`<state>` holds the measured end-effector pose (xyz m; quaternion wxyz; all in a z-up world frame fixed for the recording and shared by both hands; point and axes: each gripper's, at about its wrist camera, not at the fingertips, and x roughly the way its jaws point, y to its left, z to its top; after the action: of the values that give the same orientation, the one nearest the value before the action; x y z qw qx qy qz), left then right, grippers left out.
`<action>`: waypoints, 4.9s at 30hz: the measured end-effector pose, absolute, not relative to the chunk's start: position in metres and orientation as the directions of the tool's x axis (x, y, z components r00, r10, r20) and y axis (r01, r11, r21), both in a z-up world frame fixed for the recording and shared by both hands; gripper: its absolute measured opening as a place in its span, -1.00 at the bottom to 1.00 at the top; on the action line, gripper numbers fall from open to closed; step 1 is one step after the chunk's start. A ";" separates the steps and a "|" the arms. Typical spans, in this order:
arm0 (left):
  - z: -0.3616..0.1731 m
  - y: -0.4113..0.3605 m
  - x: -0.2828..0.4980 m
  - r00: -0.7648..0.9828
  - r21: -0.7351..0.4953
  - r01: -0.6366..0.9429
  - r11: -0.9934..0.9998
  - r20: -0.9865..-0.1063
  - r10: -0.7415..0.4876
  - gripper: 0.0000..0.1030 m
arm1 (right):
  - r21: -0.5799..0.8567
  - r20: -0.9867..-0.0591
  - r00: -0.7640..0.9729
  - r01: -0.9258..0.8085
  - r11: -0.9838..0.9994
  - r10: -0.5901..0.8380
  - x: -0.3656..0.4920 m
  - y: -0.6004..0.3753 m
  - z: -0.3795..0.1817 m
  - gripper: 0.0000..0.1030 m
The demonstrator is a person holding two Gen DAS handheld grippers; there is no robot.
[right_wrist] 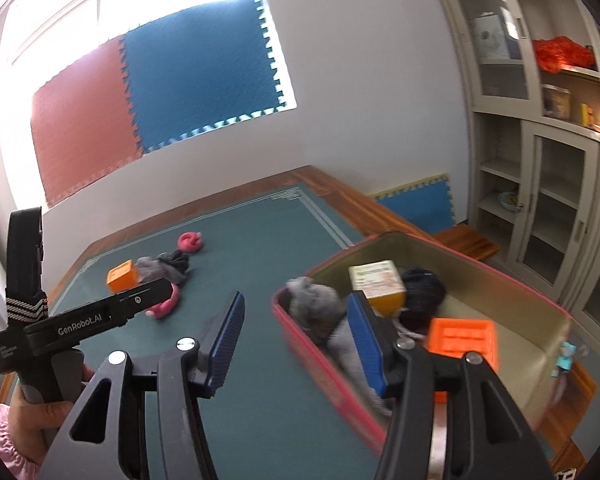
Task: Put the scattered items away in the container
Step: 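Open both tools over the tin and move back to the table items, then grasp the grey sock with the left tool while the right tool grasps the pink foam knot, then carry the grey sock into the tin with the left tool while the right tool carries the pink knot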
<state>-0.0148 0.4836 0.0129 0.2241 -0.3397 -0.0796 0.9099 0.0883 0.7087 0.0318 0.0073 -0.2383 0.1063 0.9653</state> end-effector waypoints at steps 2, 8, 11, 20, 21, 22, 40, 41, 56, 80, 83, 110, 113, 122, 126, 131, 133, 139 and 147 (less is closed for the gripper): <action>0.011 0.467 -0.018 -0.680 -0.302 -0.321 -0.898 -0.586 0.441 0.73 | 0.188 -0.462 -0.885 -0.032 -0.982 -0.060 0.083 0.696 0.034 0.12; 0.005 0.414 -0.031 -0.708 -0.322 -0.223 -0.920 -0.596 0.380 0.73 | 0.173 -0.484 -0.861 0.082 -0.982 -0.157 0.054 0.658 0.038 0.19; 0.001 0.392 -0.038 -0.714 -0.343 -0.171 -0.924 -0.603 0.356 0.73 | 0.171 -0.508 -0.839 0.124 -0.977 -0.195 0.035 0.639 0.034 0.19; -0.004 0.344 -0.046 -0.736 -0.417 -0.074 -0.906 -0.591 0.331 0.73 | 0.177 -0.619 -0.728 0.235 -0.956 -0.294 -0.027 0.579 0.010 0.19; -0.004 0.341 -0.045 -0.739 -0.422 -0.065 -0.904 -0.589 0.328 0.73 | 0.182 -0.631 -0.714 0.242 -0.953 -0.302 -0.035 0.574 0.007 0.19; -0.005 0.337 -0.045 -0.741 -0.431 -0.056 -0.900 -0.587 0.327 0.73 | 0.185 -0.643 -0.703 0.244 -0.952 -0.305 -0.043 0.570 0.004 0.19; -0.012 0.317 -0.051 -0.735 -0.448 -0.008 -0.894 -0.604 0.309 0.73 | 0.201 -0.762 -0.561 0.268 -0.942 -0.322 -0.114 0.522 -0.051 0.19; -0.012 0.318 -0.051 -0.734 -0.447 -0.009 -0.894 -0.605 0.310 0.73 | 0.195 -0.764 -0.561 0.271 -0.943 -0.319 -0.115 0.521 -0.053 0.18; -0.006 0.366 -0.079 -0.669 -0.399 -0.105 -0.911 -0.649 0.362 0.74 | 0.176 -0.763 -0.595 0.185 -0.967 -0.253 -0.103 0.565 -0.048 0.06; -0.034 0.443 -0.185 -0.651 -0.206 -0.117 -0.972 -0.723 0.232 0.95 | 0.239 -0.744 -0.607 0.149 -0.960 -0.279 -0.083 0.598 -0.052 0.06; -0.040 0.447 -0.187 -0.660 -0.152 -0.116 -0.982 -0.727 0.190 0.95 | 0.241 -0.744 -0.607 0.148 -0.959 -0.280 -0.086 0.596 -0.053 0.06; 0.011 0.419 -0.112 -0.766 -0.244 -0.149 -0.958 -0.584 0.268 0.33 | 0.240 -0.650 -0.716 0.125 -0.963 -0.255 -0.076 0.607 -0.023 0.06; 0.024 0.422 -0.097 -0.779 -0.249 -0.174 -0.953 -0.557 0.288 0.33 | 0.214 -0.610 -0.758 0.123 -0.969 -0.231 -0.061 0.608 -0.009 0.06; 0.044 0.460 -0.069 -0.767 -0.261 -0.271 -0.926 -0.523 0.372 0.33 | 0.190 -0.563 -0.814 0.041 -0.981 -0.143 -0.012 0.640 0.002 0.06; 0.046 0.483 -0.060 -0.749 -0.270 -0.313 -0.911 -0.520 0.412 0.33 | 0.197 -0.537 -0.837 -0.006 -0.980 -0.103 0.011 0.664 0.009 0.06; 0.050 0.512 -0.050 -0.722 -0.275 -0.372 -0.886 -0.514 0.463 0.33 | 0.198 -0.497 -0.867 -0.077 -0.977 -0.033 0.043 0.702 0.024 0.06; 0.052 0.524 -0.046 -0.710 -0.275 -0.398 -0.875 -0.512 0.483 0.33 | 0.189 -0.485 -0.874 -0.106 -0.976 0.001 0.054 0.716 0.029 0.06; 0.056 0.560 -0.033 -0.668 -0.275 -0.472 -0.838 -0.508 0.543 0.33 | 0.164 -0.489 -0.866 -0.213 -0.963 0.109 0.085 0.763 0.031 0.07; 0.055 0.611 -0.014 -0.597 -0.270 -0.562 -0.782 -0.521 0.610 0.33 | 0.164 -0.511 -0.832 -0.340 -0.926 0.215 0.110 0.813 0.027 0.07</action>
<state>-0.0142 0.6111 0.0553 0.3282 -0.3059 -0.0386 0.8929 0.1098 0.8127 0.0269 0.1462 -0.2498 0.1246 0.9490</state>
